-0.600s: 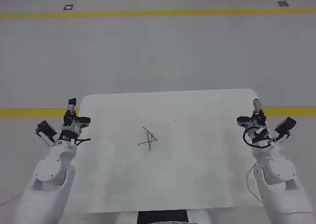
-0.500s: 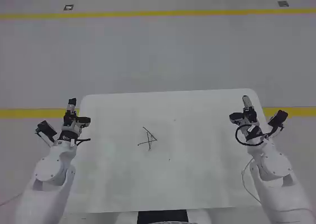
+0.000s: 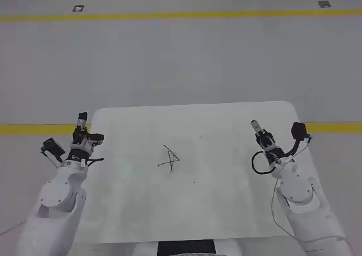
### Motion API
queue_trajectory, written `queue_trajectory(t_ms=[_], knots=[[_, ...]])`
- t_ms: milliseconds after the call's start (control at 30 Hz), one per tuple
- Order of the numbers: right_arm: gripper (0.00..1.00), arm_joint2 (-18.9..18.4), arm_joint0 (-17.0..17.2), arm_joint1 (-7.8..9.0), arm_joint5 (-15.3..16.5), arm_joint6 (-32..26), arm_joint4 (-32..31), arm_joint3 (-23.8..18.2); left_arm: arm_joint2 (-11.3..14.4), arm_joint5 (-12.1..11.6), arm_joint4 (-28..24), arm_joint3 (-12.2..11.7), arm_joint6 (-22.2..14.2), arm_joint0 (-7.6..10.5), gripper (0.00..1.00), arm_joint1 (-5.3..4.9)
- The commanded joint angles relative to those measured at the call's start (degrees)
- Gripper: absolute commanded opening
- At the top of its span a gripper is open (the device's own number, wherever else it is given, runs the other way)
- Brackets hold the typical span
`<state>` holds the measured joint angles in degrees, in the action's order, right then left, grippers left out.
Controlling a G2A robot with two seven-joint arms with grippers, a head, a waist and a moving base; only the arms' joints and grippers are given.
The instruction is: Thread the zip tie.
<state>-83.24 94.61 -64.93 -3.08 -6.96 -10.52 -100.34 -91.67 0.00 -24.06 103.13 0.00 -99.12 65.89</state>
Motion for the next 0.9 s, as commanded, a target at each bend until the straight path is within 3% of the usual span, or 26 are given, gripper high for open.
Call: queue_trajectory(t_ms=[0, 100, 167, 367, 867], knots=[[1.00, 0.30, -0.31, 0.04, 0.42, -0.41, -1.15, -0.45, 0.00, 0.00, 0.00, 0.00, 0.00, 0.00, 1.00, 0.00], [1.00, 2.36, -2.69, 0.19, -0.77, -1.66, -9.81, 0.08, 0.00, 0.00, 0.00, 0.00, 0.00, 0.00, 1.00, 0.00], [1.00, 4.88, -3.94, 0.15, -4.07, -0.96, -18.57, 0.60, 0.00, 0.00, 0.00, 0.00, 0.00, 0.00, 1.00, 0.00], [1.00, 9.91, -5.64, -0.29, -8.36, -4.25, -26.84, 3.32, 0.00, 0.00, 0.00, 0.00, 0.00, 0.00, 1.00, 0.00], [1.00, 10.48, -5.39, -0.32, -7.91, -5.65, -27.28, 3.51, 0.00, 0.00, 0.00, 0.00, 0.00, 0.00, 1.00, 0.00]])
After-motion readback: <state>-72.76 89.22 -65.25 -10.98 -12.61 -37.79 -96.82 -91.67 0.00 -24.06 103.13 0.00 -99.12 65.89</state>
